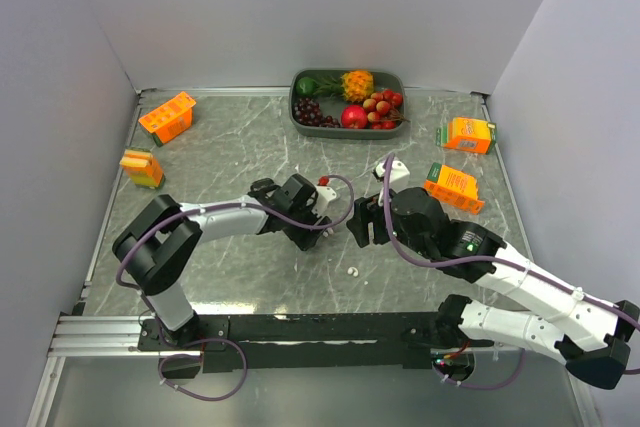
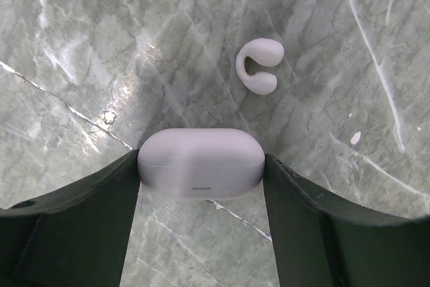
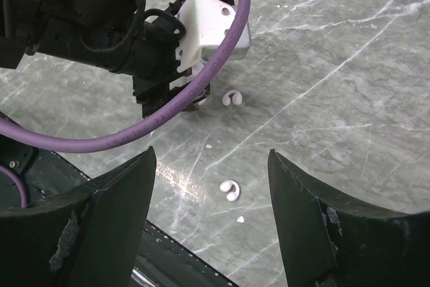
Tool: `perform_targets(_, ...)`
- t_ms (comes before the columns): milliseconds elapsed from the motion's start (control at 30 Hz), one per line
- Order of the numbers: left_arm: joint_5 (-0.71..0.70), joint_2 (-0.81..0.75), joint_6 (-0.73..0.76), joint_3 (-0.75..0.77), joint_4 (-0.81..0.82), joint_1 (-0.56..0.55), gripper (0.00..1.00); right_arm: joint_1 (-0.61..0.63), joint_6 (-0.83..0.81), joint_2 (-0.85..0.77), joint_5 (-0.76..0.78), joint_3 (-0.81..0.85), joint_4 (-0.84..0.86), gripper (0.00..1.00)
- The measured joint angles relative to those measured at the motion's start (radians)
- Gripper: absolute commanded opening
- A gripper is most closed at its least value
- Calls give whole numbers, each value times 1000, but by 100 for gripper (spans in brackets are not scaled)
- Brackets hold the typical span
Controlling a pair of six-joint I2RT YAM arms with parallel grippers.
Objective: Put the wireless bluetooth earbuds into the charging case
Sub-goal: Pick up the charging case at the center of the board.
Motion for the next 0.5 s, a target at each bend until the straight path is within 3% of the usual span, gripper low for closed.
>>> perform_targets(300,-90,-91,-65,-89,18,-6,1,-63,92,-7,67,72,-93,78)
perform_targets(500,-117,-339,-115,-234,165,-10,1,-138,129,-32,-34,102,-82,79)
